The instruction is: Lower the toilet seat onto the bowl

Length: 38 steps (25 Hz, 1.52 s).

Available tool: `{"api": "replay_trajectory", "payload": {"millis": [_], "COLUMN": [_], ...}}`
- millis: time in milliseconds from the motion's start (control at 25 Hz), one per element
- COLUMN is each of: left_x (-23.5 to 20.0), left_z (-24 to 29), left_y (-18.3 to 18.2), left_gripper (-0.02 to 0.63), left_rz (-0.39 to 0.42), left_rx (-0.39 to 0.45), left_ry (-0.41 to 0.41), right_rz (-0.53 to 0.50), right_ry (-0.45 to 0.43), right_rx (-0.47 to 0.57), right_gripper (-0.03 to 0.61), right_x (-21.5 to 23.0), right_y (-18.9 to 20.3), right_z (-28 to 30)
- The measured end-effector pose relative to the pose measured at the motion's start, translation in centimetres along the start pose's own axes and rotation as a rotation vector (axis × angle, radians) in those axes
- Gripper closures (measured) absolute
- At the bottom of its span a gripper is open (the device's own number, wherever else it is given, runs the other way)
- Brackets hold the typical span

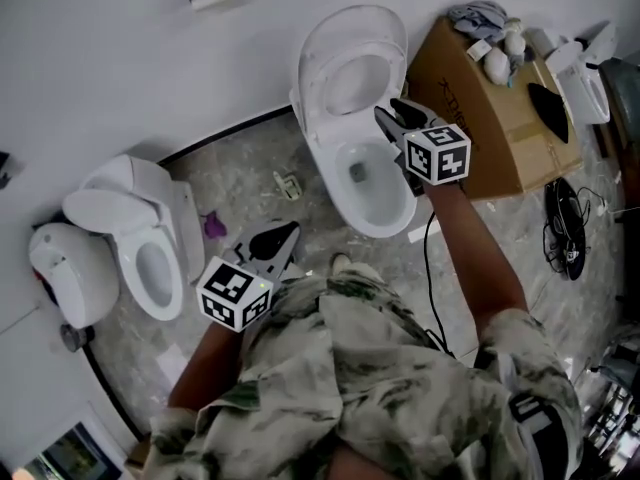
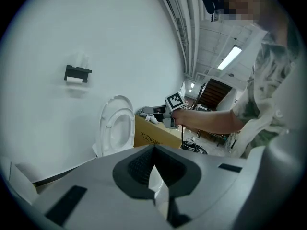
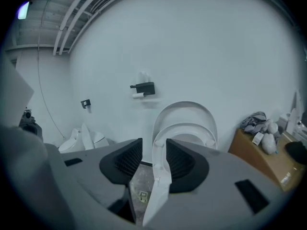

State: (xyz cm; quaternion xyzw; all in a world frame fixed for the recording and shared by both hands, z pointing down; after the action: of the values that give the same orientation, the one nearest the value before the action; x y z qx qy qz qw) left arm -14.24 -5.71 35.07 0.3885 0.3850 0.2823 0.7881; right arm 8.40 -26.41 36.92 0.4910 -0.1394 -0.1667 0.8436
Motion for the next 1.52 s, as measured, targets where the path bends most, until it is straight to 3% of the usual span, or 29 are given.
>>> {"api": "replay_trajectory", "payload": {"millis": [760,1520], "left_x": [-11.9,-16.2], "left_z": [-1.1,-2.8], "left_y": [-1.5,-0.2], "left_gripper": [0.591,0.591], "left_rz": [-0.077,-0.143], "left_rx": [0.012,-0.009], "left_ry": [-0.028,-0.067], "right_rz": [-0.004,0.042], "right_ry": [0.094,0.159], "right_rx": [-0.055,-0.168], "right_gripper": [0.405,0.391], "right_x": [5.0,8.3], "right_y": [-6.8,-7.8], "right_z": [16.6,25.3]}}
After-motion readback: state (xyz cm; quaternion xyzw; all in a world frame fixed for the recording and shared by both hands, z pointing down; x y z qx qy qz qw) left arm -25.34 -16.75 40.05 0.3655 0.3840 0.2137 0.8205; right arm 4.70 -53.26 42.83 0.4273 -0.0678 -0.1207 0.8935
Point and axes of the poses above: the fingertips, and each gripper's own axes: z forward along the fingers, x to its right, y out of its underside, the point moved 4 cm from there along -z, backward along the fingers, and after that the axes turned 8 degrees about y, right-handed, at the moved point
